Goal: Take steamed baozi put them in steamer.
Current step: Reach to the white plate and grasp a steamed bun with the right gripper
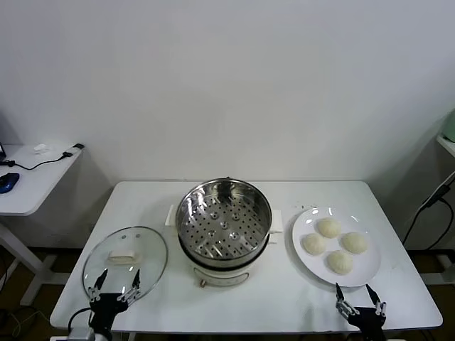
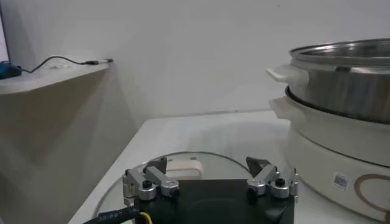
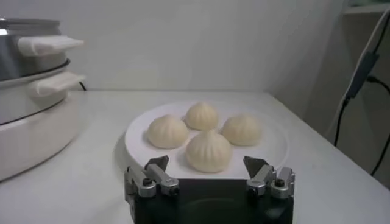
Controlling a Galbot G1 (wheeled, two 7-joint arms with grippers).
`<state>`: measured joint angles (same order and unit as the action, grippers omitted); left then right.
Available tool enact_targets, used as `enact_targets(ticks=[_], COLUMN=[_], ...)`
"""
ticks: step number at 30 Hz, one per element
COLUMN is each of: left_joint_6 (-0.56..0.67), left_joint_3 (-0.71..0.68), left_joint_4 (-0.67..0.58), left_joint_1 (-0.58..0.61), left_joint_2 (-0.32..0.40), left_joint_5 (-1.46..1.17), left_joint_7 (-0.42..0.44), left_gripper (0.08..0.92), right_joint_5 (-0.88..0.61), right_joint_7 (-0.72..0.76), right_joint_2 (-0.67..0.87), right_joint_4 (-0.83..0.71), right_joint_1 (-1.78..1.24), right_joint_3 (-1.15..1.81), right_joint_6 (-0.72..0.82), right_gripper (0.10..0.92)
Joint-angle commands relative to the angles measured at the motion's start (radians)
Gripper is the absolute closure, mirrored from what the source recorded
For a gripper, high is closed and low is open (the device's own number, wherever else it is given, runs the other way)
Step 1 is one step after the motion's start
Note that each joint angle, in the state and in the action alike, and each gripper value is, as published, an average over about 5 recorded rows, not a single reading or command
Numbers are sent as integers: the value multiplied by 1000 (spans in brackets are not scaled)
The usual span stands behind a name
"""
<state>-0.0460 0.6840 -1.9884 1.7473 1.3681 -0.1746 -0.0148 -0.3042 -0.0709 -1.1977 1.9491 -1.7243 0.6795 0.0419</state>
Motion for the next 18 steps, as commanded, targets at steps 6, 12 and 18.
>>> enact_targets(ticks=[6,12,18], left_joint_6=[4,5,11], left_joint_3=[-6,-10,-15], left_joint_4=[-2,-12,-21], left_joint_1=[-3,-4,-2], left_joint_2=[-4,-8,-15], left_joint_5=[1,0,1], left_joint_7=[0,0,2], left_gripper=[177,177,177], right_joint_5=[72,-22,-1], right_joint_7=[51,285,678], right_joint_2=[315,629,845], right_joint_4=[12,-184,-377], right_joint_1=[383,651,973], right_joint_3=[-22,-167,-494], right_joint_6=[276,330,233], right_gripper=[203,203,203])
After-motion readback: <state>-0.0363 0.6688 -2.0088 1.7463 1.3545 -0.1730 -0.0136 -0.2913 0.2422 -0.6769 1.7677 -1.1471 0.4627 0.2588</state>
